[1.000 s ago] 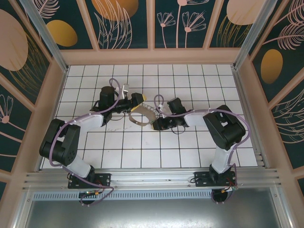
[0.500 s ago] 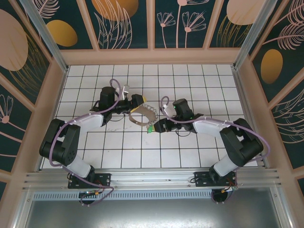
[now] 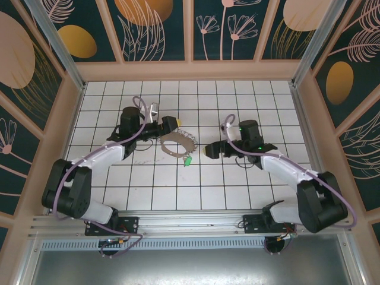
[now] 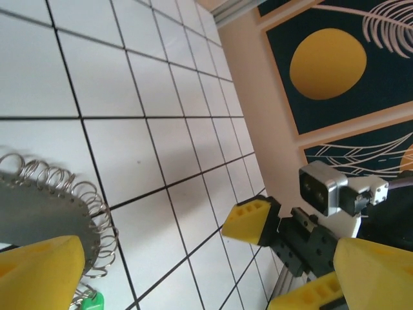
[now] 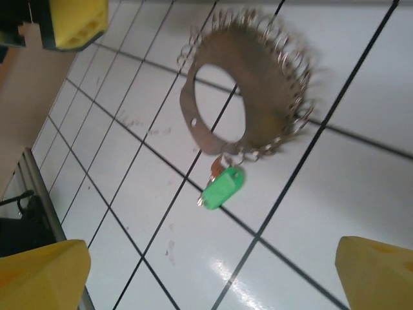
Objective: Put the keys on the keyring
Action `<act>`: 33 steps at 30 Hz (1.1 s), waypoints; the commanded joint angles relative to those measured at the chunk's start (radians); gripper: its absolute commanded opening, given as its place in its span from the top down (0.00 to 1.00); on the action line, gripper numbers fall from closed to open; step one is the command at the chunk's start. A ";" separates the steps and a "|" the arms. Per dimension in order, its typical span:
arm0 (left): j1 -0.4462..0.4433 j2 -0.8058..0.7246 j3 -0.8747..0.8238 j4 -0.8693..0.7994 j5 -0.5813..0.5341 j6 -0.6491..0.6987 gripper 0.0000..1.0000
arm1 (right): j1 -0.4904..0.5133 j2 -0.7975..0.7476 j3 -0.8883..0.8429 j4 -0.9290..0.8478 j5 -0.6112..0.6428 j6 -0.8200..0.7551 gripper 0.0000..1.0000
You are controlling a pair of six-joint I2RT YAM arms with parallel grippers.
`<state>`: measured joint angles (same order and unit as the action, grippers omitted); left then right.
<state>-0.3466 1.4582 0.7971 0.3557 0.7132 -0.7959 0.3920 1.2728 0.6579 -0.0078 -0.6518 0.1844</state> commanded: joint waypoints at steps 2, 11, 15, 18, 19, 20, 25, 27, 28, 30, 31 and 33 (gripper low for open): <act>-0.004 -0.096 0.045 -0.076 -0.119 0.129 0.01 | -0.078 -0.105 0.022 -0.071 0.082 -0.014 0.01; -0.003 -0.282 0.005 -0.100 -0.546 0.339 0.02 | -0.218 -0.238 0.072 0.001 0.615 0.081 0.01; -0.003 -0.376 -0.085 0.013 -0.714 0.448 0.01 | -0.286 -0.259 0.034 0.116 0.794 0.087 0.01; -0.002 -0.427 -0.148 0.095 -0.783 0.578 0.01 | -0.320 -0.238 -0.021 0.238 0.889 0.083 0.01; 0.001 -0.447 -0.169 0.129 -0.810 0.614 0.01 | -0.327 -0.223 -0.051 0.290 0.935 0.089 0.01; 0.004 -0.464 -0.196 0.164 -0.839 0.649 0.01 | -0.338 -0.207 -0.073 0.332 0.956 0.079 0.01; 0.063 -0.507 -0.299 0.266 -0.975 0.757 0.01 | -0.394 -0.104 -0.127 0.416 0.984 0.057 0.01; 0.092 -0.510 -0.358 0.318 -1.020 0.775 0.01 | -0.405 -0.075 -0.159 0.482 0.987 0.056 0.01; 0.109 -0.507 -0.389 0.348 -1.027 0.777 0.01 | -0.407 -0.060 -0.184 0.531 0.988 0.051 0.01; 0.137 -0.490 -0.446 0.412 -1.037 0.768 0.01 | -0.407 -0.045 -0.224 0.617 0.993 0.035 0.01; 0.147 -0.477 -0.469 0.445 -1.044 0.763 0.01 | -0.408 -0.042 -0.244 0.655 0.998 0.029 0.01; 0.166 -0.434 -0.509 0.519 -1.052 0.760 0.01 | -0.409 -0.038 -0.290 0.752 1.007 0.007 0.01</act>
<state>-0.2024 0.9894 0.3302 0.7094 -0.2848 -0.0662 -0.0116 1.2282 0.4118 0.5251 0.3157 0.2287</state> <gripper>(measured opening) 0.988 0.987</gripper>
